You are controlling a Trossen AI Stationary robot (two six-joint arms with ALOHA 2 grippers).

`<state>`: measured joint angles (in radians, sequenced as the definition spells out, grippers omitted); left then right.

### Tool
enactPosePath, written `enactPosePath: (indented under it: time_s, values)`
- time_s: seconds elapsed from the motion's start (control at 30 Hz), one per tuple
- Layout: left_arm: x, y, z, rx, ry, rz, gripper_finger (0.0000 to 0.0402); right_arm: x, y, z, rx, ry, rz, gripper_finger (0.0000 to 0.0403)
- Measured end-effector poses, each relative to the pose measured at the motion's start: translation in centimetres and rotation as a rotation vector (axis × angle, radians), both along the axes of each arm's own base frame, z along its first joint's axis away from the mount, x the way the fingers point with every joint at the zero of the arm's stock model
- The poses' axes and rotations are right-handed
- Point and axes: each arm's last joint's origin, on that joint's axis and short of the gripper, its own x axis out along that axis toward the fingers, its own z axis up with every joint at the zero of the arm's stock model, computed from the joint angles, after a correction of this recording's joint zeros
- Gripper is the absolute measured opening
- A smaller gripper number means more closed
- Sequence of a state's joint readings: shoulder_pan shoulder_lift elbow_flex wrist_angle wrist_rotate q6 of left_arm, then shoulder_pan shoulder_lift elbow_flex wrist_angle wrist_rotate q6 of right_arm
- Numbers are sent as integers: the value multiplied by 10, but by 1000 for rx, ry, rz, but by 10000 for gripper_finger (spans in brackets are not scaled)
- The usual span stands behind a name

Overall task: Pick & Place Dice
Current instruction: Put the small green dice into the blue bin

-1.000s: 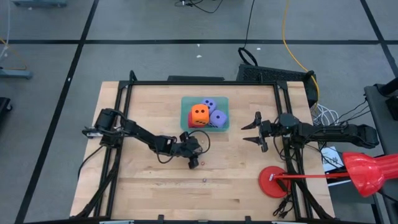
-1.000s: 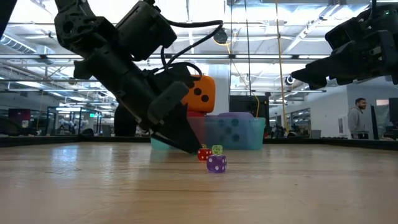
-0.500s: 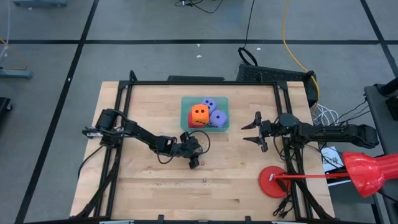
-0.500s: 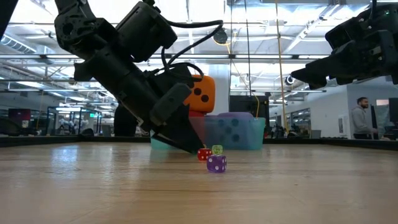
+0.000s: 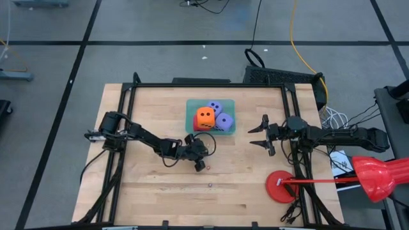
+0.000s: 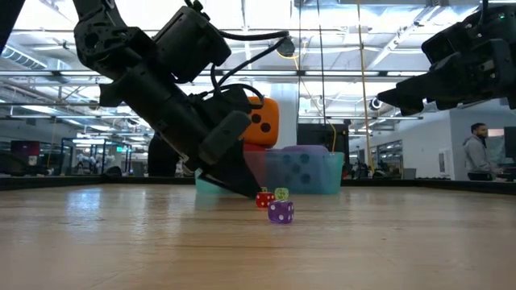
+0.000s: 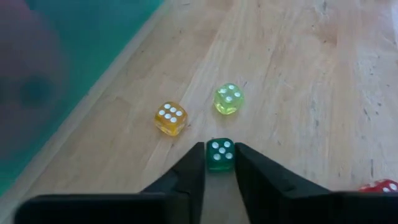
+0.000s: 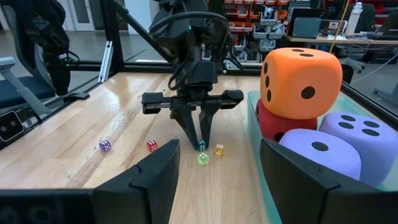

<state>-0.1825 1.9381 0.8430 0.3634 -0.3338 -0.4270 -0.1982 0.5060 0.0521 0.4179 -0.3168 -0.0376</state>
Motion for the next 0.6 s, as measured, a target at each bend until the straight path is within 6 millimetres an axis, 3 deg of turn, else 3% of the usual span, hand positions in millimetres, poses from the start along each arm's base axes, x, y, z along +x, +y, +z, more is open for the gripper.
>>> enactPosePath:
  time_s: [0.17,0.3,0.5,0.6]
  values:
    - [1,0,1,-2,-11,-10,44,0,0,0,0,0,0,212]
    - [4,-4,8,20,-69,-59,40,0,0,0,3,0,0,212]
    - [1,-9,44,79,-170,-108,73,0,0,0,15,4,0,212]
    - [-8,-9,75,145,-204,-103,70,0,0,0,25,5,-1,212]
